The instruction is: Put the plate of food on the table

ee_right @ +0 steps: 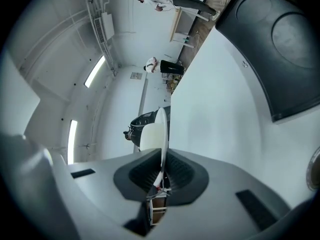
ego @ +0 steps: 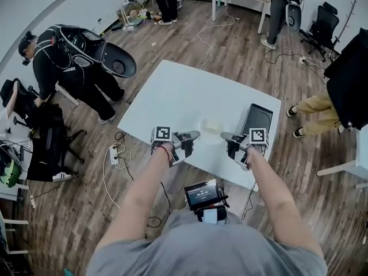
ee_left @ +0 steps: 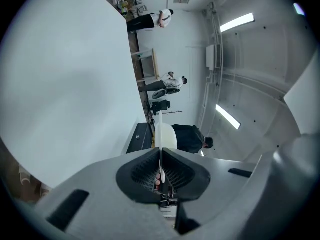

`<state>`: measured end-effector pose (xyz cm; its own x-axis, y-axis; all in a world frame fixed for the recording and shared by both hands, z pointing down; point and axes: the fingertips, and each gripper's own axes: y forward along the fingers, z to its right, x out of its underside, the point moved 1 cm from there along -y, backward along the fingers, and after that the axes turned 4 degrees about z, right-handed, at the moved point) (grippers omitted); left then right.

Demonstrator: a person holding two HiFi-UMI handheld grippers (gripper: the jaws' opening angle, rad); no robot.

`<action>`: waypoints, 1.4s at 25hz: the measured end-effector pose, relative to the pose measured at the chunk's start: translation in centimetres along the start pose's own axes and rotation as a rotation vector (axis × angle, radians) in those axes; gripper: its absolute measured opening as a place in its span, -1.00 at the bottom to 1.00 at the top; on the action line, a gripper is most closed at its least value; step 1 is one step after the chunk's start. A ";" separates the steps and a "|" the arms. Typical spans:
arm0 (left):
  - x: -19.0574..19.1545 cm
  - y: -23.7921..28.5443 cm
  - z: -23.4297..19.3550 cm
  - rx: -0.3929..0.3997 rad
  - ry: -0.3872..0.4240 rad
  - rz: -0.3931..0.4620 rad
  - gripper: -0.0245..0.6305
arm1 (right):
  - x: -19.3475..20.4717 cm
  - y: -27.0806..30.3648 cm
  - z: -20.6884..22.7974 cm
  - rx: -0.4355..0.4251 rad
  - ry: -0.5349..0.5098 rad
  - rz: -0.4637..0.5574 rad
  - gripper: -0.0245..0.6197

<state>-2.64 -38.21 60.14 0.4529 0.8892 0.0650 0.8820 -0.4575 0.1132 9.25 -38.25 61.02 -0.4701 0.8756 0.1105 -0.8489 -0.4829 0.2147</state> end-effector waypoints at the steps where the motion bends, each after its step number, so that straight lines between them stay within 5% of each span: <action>1: -0.4 0.2 -0.5 -0.003 0.003 0.000 -0.83 | -0.3 0.3 0.4 -0.005 0.000 0.005 -0.79; 18: -1.8 0.9 -10.6 -0.080 -0.062 0.039 -0.83 | 0.9 3.8 9.5 0.060 0.069 0.075 -0.80; 35: -2.9 -0.8 -13.9 -0.140 -0.102 0.119 -0.83 | 1.1 7.0 10.9 0.158 0.058 0.028 -0.79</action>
<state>-6.43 -40.48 73.63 0.5697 0.8217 -0.0142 0.7982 -0.5491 0.2476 5.41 -40.55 73.21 -0.5103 0.8576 0.0638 -0.7887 -0.4962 0.3630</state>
